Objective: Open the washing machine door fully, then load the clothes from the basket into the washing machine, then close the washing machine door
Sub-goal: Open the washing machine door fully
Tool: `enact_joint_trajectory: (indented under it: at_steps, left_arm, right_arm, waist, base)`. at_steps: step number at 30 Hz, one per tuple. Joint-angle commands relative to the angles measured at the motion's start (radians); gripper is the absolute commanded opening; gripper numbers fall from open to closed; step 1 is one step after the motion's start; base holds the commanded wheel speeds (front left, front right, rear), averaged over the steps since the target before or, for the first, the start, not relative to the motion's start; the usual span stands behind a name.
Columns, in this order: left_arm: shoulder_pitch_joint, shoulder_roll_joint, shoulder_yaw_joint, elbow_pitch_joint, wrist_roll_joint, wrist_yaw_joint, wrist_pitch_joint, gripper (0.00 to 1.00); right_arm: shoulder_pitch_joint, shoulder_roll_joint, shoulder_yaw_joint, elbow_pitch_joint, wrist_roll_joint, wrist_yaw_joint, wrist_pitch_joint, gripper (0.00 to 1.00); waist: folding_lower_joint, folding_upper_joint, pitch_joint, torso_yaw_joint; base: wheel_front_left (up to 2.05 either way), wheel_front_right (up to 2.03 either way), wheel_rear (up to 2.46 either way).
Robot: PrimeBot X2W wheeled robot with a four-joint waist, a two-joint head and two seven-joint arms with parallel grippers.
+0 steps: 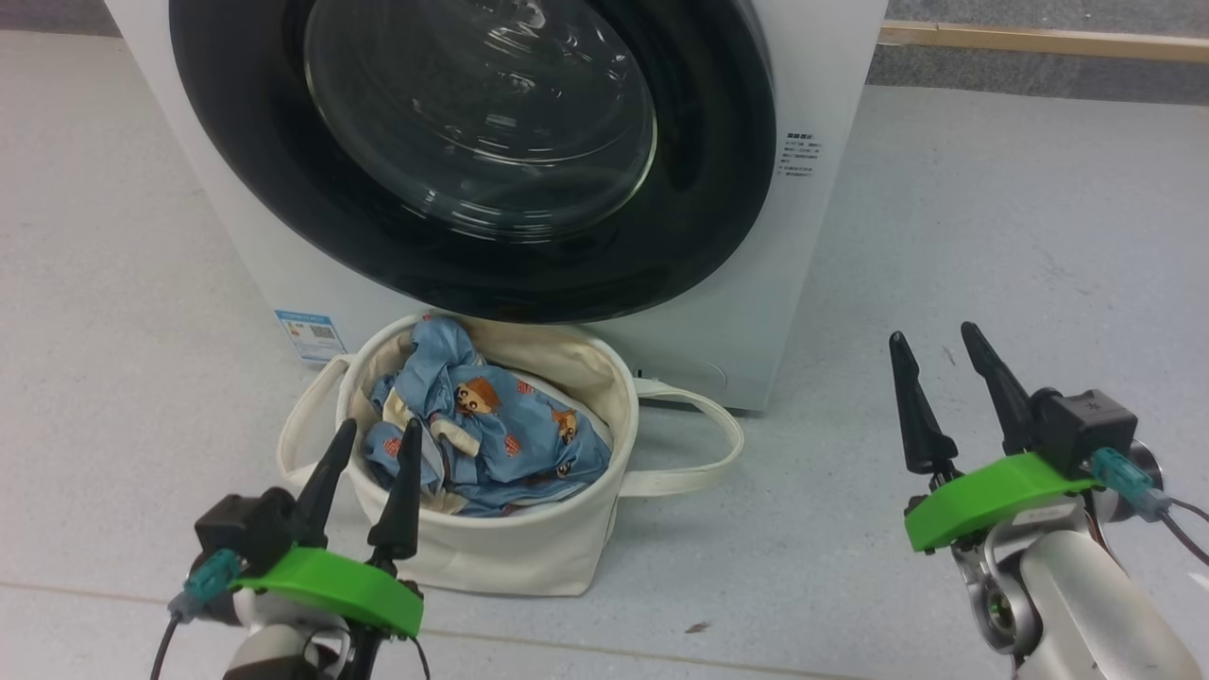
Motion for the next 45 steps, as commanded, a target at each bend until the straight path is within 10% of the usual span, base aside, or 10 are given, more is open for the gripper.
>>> enact_joint_trajectory:
  at_steps: [1, 45]
  left_arm:
    - [-0.034, 0.021, 0.027, -0.031, -0.009, -0.006, -0.012, 1.00]
    - [-0.059, 0.000, 0.117, -0.087, 0.032, 0.049, -0.012, 1.00]
  right_arm:
    - [-0.003, -0.001, 0.010, -0.025, 0.007, 0.000, -0.012, 1.00]
    - [-0.090, 0.123, -0.225, -0.037, -0.048, 0.000, -0.012, 1.00]
  waist:
    - [0.0000, 0.0000, 0.001, -0.001]
    - [0.0000, 0.0000, 0.181, 0.028]
  base:
    - [0.28, 0.28, -0.57]
    - [0.01, 0.01, -0.02]
